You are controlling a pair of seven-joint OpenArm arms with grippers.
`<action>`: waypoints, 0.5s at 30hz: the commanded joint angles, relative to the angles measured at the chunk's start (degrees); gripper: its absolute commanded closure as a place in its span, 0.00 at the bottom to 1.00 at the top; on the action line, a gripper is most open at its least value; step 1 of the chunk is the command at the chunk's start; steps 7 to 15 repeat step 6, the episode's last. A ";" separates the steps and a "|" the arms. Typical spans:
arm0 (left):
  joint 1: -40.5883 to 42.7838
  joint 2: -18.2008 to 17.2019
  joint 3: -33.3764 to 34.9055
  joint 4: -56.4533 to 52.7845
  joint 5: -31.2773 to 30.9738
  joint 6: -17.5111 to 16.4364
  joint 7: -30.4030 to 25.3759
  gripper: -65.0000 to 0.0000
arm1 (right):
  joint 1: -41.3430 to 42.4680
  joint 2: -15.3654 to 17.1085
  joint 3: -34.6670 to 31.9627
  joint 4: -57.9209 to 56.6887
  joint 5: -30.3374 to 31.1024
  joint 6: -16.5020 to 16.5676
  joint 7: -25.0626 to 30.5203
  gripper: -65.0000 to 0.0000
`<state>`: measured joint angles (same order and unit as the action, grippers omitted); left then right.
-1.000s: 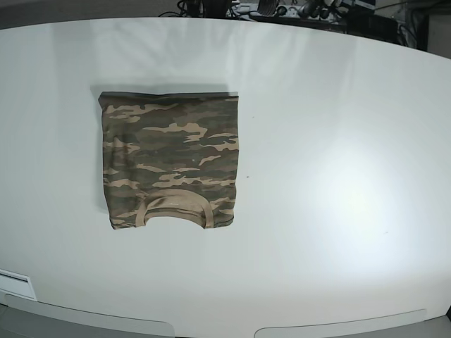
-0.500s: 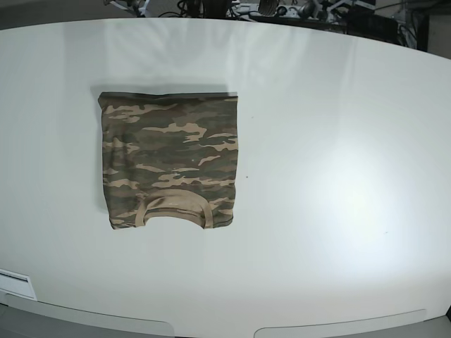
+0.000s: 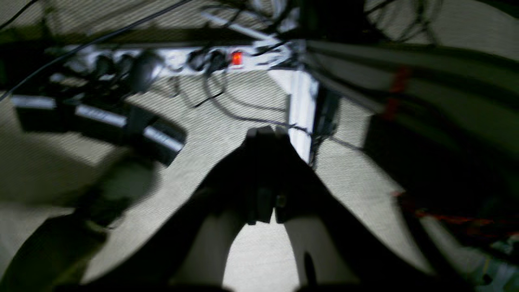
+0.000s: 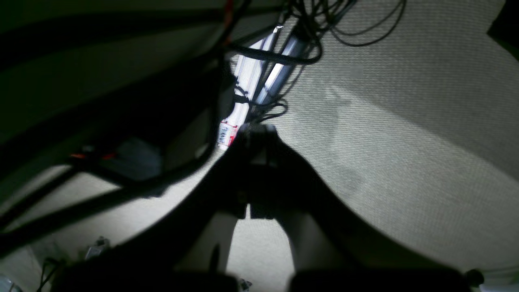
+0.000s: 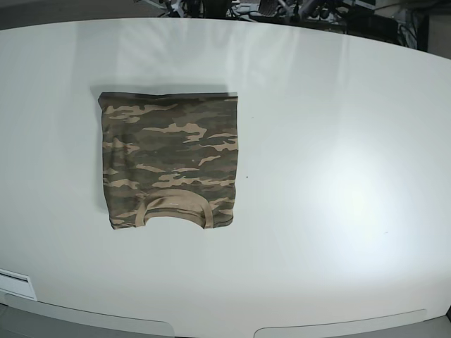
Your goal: Fold the T-shirt properly
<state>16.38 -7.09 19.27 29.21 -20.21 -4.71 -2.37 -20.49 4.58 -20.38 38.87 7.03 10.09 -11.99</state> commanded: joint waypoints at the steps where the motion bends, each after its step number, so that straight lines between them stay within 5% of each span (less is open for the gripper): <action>1: 0.24 0.00 0.48 0.39 -0.13 -0.07 -0.66 1.00 | -0.22 -0.17 0.07 0.28 -0.09 0.37 0.48 1.00; 5: 0.20 1.16 0.76 0.39 0.20 2.36 -1.36 1.00 | 0.55 -0.46 0.07 0.35 -0.04 0.42 1.49 1.00; 15: 0.11 1.44 0.76 0.39 0.20 2.47 -1.49 1.00 | 0.72 -0.46 0.07 0.39 -0.02 0.59 1.77 1.00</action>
